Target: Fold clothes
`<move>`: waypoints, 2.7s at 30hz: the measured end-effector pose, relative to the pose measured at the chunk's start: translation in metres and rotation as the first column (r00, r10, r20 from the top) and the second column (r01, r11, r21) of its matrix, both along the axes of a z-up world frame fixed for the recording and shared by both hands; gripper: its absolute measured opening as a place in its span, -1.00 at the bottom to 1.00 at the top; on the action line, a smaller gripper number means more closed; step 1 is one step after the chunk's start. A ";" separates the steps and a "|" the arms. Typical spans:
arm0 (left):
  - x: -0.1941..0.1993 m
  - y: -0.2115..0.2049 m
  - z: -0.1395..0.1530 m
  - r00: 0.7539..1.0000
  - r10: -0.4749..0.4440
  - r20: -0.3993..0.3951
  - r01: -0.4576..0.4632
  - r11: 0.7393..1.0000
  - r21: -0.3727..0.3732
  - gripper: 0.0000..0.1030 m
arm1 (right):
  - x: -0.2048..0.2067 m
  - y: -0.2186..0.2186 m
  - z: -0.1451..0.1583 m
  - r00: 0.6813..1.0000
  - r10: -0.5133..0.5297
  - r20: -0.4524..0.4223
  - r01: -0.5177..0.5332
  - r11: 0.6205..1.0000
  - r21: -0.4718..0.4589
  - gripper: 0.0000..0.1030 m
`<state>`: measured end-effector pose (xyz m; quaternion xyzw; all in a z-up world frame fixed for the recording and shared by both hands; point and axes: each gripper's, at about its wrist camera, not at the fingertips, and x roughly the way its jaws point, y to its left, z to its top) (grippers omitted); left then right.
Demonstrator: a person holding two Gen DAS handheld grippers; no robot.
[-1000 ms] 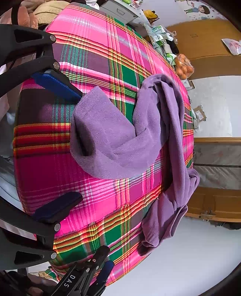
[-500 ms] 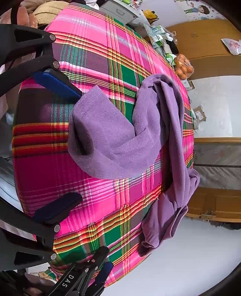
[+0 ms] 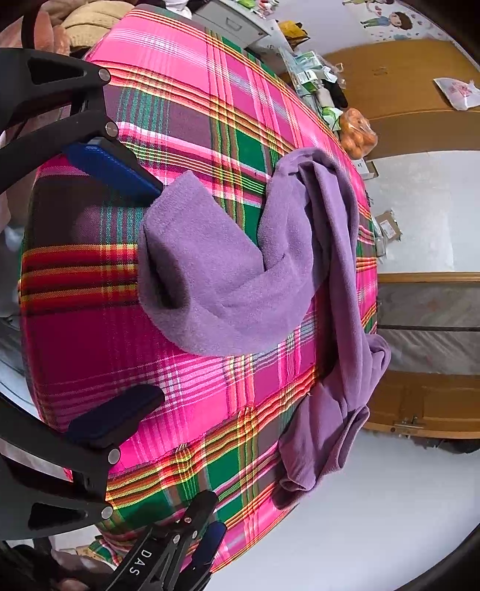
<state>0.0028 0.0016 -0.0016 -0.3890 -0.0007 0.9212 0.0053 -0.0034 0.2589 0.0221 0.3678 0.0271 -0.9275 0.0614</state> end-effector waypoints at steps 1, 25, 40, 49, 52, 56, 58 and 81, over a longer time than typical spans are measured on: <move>0.000 0.000 0.000 1.000 0.000 -0.001 0.000 1.000 0.000 0.96 | 0.000 0.000 0.000 1.000 0.000 0.000 0.000 1.000 -0.001 0.19; -0.005 0.002 0.001 0.999 0.044 0.022 -0.044 0.999 0.004 0.96 | 0.005 0.003 -0.002 0.997 0.075 -0.015 -0.076 0.997 -0.012 0.29; -0.011 0.001 0.000 1.000 0.005 0.001 -0.005 1.000 0.006 0.97 | 0.004 0.002 -0.001 0.997 0.081 -0.008 -0.081 0.997 -0.006 0.30; -0.009 -0.001 0.000 1.000 -0.017 -0.002 0.017 1.000 0.008 0.96 | 0.002 0.001 -0.001 0.997 0.074 0.001 -0.074 0.997 -0.003 0.30; -0.008 -0.003 0.000 1.000 -0.019 -0.003 0.019 1.000 0.011 0.96 | 0.001 0.000 -0.001 0.998 0.063 0.007 -0.063 0.998 0.001 0.29; -0.008 -0.005 0.000 1.000 -0.018 -0.002 0.018 1.000 0.014 0.95 | -0.002 -0.003 0.000 0.999 0.053 0.015 -0.053 0.999 0.006 0.29; -0.009 -0.006 0.001 1.000 -0.012 0.002 0.012 1.000 0.016 0.94 | -0.004 -0.004 0.000 0.999 0.051 0.019 -0.051 0.999 0.009 0.29; -0.010 -0.009 0.017 1.000 -0.018 -0.012 0.018 0.999 0.031 0.84 | -0.019 -0.030 0.015 0.994 0.103 0.029 -0.104 0.994 0.023 0.23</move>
